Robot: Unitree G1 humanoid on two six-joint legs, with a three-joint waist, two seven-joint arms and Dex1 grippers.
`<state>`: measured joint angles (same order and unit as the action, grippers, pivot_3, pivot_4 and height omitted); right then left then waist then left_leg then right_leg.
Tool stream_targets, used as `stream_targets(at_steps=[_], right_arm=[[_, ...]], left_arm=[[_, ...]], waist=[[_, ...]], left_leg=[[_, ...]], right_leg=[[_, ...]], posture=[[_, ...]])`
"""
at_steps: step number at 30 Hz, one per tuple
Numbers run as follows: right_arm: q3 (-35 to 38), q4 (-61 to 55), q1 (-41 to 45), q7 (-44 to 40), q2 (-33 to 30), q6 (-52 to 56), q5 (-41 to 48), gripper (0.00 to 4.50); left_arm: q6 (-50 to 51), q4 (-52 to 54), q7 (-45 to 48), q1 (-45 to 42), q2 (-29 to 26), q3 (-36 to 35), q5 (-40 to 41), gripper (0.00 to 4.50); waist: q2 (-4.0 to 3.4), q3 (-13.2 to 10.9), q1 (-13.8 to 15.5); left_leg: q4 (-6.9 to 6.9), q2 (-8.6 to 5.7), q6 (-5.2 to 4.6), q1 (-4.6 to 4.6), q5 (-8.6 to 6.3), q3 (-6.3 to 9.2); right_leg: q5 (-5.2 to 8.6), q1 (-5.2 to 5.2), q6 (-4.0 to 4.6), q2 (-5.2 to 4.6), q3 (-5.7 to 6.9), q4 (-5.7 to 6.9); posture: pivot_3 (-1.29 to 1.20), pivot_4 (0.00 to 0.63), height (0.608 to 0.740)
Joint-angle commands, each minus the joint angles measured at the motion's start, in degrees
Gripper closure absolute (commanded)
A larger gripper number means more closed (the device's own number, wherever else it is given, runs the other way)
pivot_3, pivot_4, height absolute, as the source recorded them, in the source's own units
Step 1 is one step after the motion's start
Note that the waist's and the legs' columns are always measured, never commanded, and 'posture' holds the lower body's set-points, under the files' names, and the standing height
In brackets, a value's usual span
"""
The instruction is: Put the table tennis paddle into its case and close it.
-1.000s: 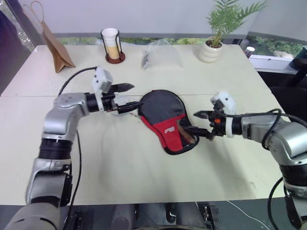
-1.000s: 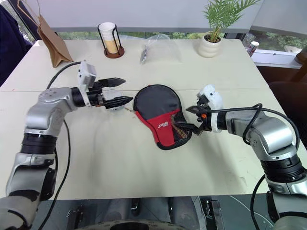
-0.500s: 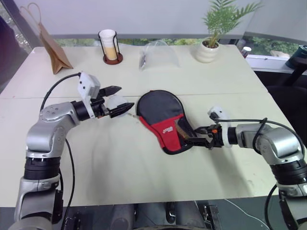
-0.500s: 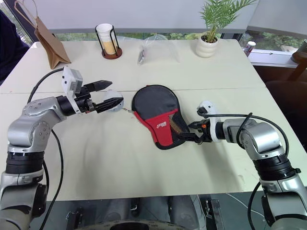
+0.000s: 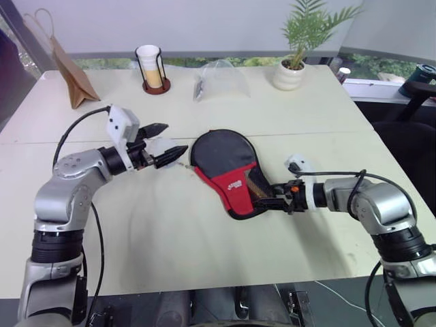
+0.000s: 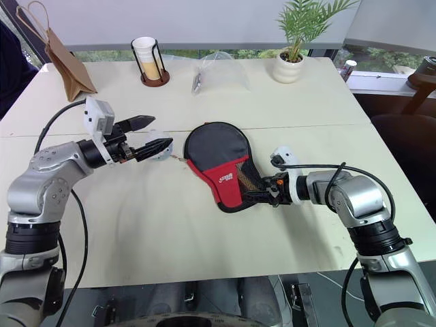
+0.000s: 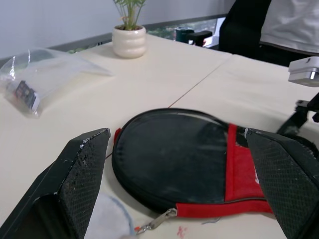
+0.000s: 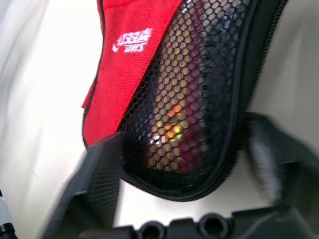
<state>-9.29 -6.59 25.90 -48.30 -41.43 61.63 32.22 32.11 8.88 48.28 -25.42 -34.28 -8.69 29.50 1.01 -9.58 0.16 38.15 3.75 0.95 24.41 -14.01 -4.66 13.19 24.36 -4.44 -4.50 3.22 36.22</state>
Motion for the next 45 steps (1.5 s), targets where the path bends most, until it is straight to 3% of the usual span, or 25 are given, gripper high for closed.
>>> stream_targets(at_steps=[1, 3, 11, 16, 21, 29, 31, 37, 41, 45], right_arm=[[-2.57, -0.44, -1.24, -0.83, 0.89, 2.12, 0.04, 2.86], [-2.79, -1.27, -1.75, -0.99, 0.87, 2.84, 0.2, 3.41], [1.36, -10.21, -6.19, 3.67, 2.58, 14.31, 5.44, 3.41], [10.31, -18.09, -11.07, 12.4, 10.37, 29.08, 8.46, 3.41], [18.57, -20.22, -17.26, 27.57, 16.18, 30.87, 18.0, 3.41], [23.18, -23.55, -23.07, 52.27, 19.19, 30.87, 44.57, 3.41], [22.4, -23.4, -24.51, 57.39, 17.25, 29.34, 51.13, 3.41], [10.29, -26.07, -30.04, 75.0, 2.59, 10.99, 75.26, 3.41], [4.7, -27.89, -29.41, 78.92, -4.6, 3.35, 80.3, 3.41], [3.17, -26.69, -26.74, 77.83, -7.22, -0.64, 78.3, 3.41]], left_arm=[[-0.74, 2.34, -0.6, -0.36, -0.9, -1.88, 1.07, 0.0], [-0.81, 2.35, -0.78, -0.37, -0.99, -1.98, 1.08, 0.0], [-1.28, 2.32, -1.74, -0.55, -1.01, -1.77, 1.26, 0.0], [-1.31, 2.58, -2.18, -0.45, -1.05, -1.86, 1.45, 0.0], [-1.12, 3.03, -2.69, -0.17, -1.13, -1.98, 1.88, 0.0], [0.09, 2.87, -2.56, -0.62, -1.9, -1.99, 2.53, 0.0], [0.47, 2.76, -2.3, -0.93, -2.45, -1.92, 2.75, 0.0], [1.14, 1.39, -1.07, -2.53, -4.33, -0.99, 3.0, 0.0], [1.31, 0.84, -0.4, -3.58, -4.51, -0.06, 2.76, 0.0], [0.72, 0.67, -0.38, -3.85, -3.79, 0.9, 2.08, 0.0]], waist=[[0.04, 0.03, 0.01], [0.09, 0.06, 0.03], [0.1, 0.07, 0.38], [0.16, 0.1, 0.33], [0.27, 0.22, 0.4], [0.32, 0.25, 0.37], [0.31, 0.25, 0.35], [0.32, 0.23, 0.46], [0.35, 0.22, 0.45], [0.37, 0.22, 0.45]], left_leg=[[0.0, 0.0, 0.0, 0.0, 0.0, 0.0], [0.0, 0.0, 0.0, -0.01, 0.0, 0.0], [-0.05, 0.0, 0.0, -0.01, 0.0, 0.0], [-0.13, 0.01, 0.0, -0.01, -0.01, 0.03], [-0.17, 0.02, 0.0, -0.02, -0.01, 0.05], [-0.17, 0.02, 0.0, -0.02, -0.01, 0.06], [-0.18, 0.02, 0.0, -0.01, -0.02, 0.06], [-0.2, -0.01, -0.01, 0.02, -0.02, 0.04], [-0.19, -0.02, -0.02, 0.02, -0.02, 0.04], [-0.19, -0.02, -0.02, 0.02, -0.02, 0.06]], right_leg=[[0.0, 0.0, 0.0, 0.0, 0.0, 0.0], [0.0, -0.01, 0.0, 0.0, -0.01, 0.0], [0.1, -0.01, 0.17, -0.01, 0.0, -0.01], [0.1, 0.0, 0.17, 0.0, 0.01, -0.02], [0.13, -0.01, 0.22, 0.0, 0.02, -0.02], [0.15, -0.03, 0.26, -0.02, 0.01, -0.07], [0.15, -0.02, 0.26, -0.02, 0.01, -0.08], [0.25, -0.03, 0.39, -0.07, 0.0, -0.16], [0.27, -0.04, 0.37, -0.07, -0.02, -0.2], [0.28, -0.04, 0.35, -0.05, -0.02, -0.2]], posture=[[0.0, 0.15, 0.74], [0.0, 0.15, 0.74], [0.0, 0.15, 0.74], [0.0, 0.15, 0.74], [0.0, 0.15, 0.74], [0.0, 0.15, 0.74], [0.0, 0.15, 0.74], [0.0, 0.15, 0.74], [0.0, 0.15, 0.74], [0.0, 0.15, 0.74]])
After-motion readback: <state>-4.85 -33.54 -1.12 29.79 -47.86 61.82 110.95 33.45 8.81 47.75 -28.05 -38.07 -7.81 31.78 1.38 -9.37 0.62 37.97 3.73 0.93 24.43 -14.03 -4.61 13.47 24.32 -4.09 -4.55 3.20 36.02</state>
